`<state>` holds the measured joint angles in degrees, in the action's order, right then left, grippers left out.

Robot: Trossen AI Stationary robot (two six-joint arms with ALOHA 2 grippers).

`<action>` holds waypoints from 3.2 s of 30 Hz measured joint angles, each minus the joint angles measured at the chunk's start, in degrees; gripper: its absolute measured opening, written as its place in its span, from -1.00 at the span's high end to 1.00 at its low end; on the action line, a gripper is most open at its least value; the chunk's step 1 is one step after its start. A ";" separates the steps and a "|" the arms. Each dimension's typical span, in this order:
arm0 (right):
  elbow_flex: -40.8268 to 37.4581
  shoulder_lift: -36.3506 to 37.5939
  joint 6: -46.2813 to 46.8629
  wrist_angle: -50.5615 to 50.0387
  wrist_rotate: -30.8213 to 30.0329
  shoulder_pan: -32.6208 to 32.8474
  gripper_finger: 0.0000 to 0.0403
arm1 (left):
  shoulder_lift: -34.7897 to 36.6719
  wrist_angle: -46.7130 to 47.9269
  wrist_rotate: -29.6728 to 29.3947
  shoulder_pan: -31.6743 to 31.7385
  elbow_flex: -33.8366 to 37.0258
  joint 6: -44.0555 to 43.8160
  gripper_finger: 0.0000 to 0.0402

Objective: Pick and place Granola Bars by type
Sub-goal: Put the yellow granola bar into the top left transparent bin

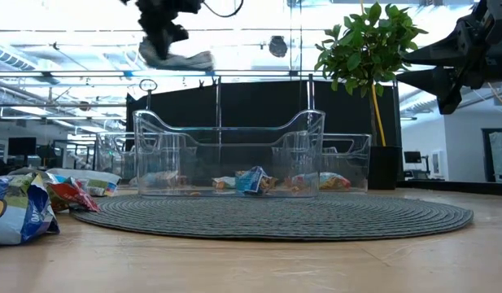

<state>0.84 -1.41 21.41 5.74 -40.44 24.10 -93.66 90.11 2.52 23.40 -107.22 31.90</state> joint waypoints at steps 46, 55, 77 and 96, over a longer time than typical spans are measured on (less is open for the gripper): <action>0.02 0.01 0.00 0.01 0.01 0.00 0.15 | 7.31 -33.60 3.28 20.67 42.29 38.60 1.00; 0.01 0.00 0.00 0.02 0.02 -0.01 0.15 | 5.33 -33.69 3.04 20.72 42.90 39.11 1.00; 0.00 0.02 -0.02 0.00 0.00 0.00 0.15 | 5.19 -46.12 4.67 20.89 54.79 41.03 1.00; 0.01 0.01 -0.02 0.01 0.00 0.00 0.15 | 5.32 -46.95 -0.49 19.06 54.36 33.83 0.59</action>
<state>0.85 -1.40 21.39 5.75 -40.45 24.10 -88.33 43.16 2.03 42.46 -52.85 65.73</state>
